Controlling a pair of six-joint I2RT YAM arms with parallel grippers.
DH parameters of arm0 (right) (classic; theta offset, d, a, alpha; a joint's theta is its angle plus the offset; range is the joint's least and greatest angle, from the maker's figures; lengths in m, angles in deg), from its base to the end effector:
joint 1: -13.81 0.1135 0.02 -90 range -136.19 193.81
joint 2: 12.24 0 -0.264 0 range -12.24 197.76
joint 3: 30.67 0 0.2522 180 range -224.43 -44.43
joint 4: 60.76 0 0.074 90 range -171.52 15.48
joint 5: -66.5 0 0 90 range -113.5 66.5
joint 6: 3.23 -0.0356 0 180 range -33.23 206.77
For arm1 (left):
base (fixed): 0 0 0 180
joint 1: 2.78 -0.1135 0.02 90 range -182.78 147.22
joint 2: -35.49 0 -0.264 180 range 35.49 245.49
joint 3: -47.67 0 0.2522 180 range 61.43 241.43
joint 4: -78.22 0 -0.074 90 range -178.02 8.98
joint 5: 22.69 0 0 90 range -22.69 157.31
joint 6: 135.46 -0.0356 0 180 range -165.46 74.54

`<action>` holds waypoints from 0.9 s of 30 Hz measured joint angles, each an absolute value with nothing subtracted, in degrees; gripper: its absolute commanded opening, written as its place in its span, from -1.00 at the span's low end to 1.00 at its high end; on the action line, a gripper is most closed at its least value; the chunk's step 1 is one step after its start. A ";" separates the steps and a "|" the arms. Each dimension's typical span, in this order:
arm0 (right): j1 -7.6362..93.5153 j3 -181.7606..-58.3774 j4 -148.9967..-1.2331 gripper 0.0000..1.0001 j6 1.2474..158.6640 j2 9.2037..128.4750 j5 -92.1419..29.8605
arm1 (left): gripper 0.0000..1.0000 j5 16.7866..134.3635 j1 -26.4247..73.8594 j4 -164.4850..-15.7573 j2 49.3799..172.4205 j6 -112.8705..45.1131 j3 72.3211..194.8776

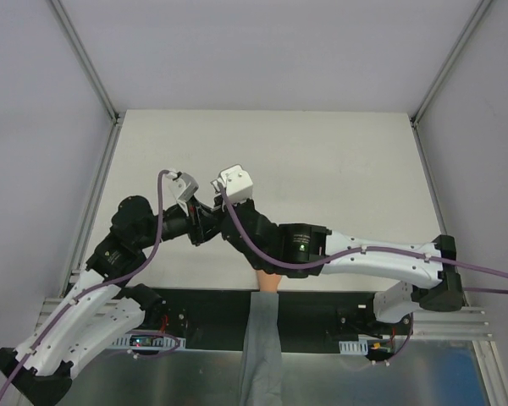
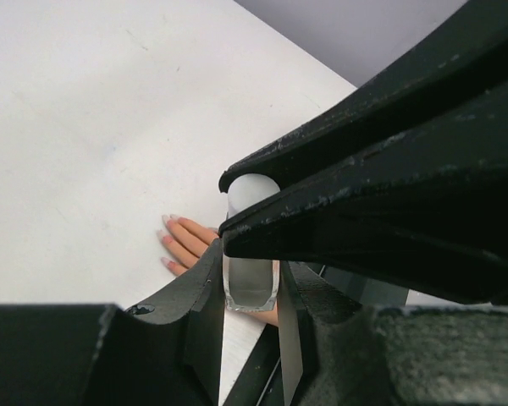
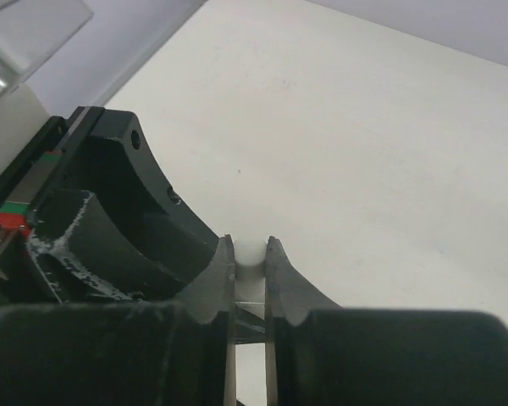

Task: Paint the nails

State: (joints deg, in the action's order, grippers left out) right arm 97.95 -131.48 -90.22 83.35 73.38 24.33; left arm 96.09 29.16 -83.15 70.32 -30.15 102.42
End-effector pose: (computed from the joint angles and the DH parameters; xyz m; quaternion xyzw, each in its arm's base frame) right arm 0.0608 0.3336 0.4187 -0.2778 0.7111 0.1572 0.6265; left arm 0.1145 -0.0916 0.3526 0.2738 0.6444 -0.4367 0.5649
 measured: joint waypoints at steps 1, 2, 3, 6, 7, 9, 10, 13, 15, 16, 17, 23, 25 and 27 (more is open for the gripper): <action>97.95 -131.48 -90.75 -0.91 83.24 73.95 25.41 | -1.00 96.13 29.16 -83.07 71.00 -30.15 102.34; 97.95 -131.48 -90.99 -0.82 83.31 74.21 25.71 | -1.00 96.22 29.16 -83.07 71.35 -30.15 102.05; 97.93 -131.48 -91.29 -0.75 83.46 74.32 25.56 | -1.00 96.39 29.16 -83.15 71.31 -30.15 101.75; 97.91 -131.46 -90.99 -0.46 84.33 73.95 23.24 | -1.00 96.96 29.16 -84.12 68.77 -30.10 100.41; 97.84 -131.46 -90.86 -0.39 84.75 73.67 21.65 | -1.00 97.33 29.14 -84.49 67.48 -30.08 99.71; 97.80 -131.11 -91.36 -0.21 86.17 72.53 17.32 | -1.00 97.71 28.97 -85.23 65.08 -29.95 98.34; 97.80 -130.67 -91.75 -0.14 86.93 71.57 15.48 | -1.00 98.21 28.57 -85.60 63.70 -29.84 97.61; 97.08 -129.23 -91.97 0.19 88.79 68.20 9.10 | -1.00 101.25 28.24 -86.17 60.42 -29.62 95.54; 95.50 -128.27 -91.84 0.34 89.97 65.49 2.85 | -1.00 103.91 28.24 -86.39 58.87 -29.38 94.45; 94.30 -127.79 -91.82 0.37 90.52 64.16 -0.71 | -1.00 105.27 28.24 -86.39 58.02 -29.10 93.92; 92.81 -127.28 -91.73 0.39 90.93 62.94 -4.54 | -1.00 106.71 28.24 -86.43 57.25 -28.71 93.48; 84.81 -125.05 -89.92 0.37 93.12 60.49 -31.07 | -1.00 113.86 28.24 -87.72 54.78 -25.84 93.29; 83.55 -123.87 -89.09 0.31 93.16 60.66 -38.05 | -1.00 116.20 28.24 -88.33 54.56 -24.88 93.29; 82.63 -122.96 -87.84 0.18 92.94 61.17 -44.47 | -1.00 118.14 28.24 -88.86 54.54 -24.09 93.31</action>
State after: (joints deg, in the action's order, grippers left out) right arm 82.63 -122.96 -87.84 92.94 61.17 -44.47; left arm 118.14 28.24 -88.86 54.54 -24.09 93.31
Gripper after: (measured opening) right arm 0.665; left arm 0.235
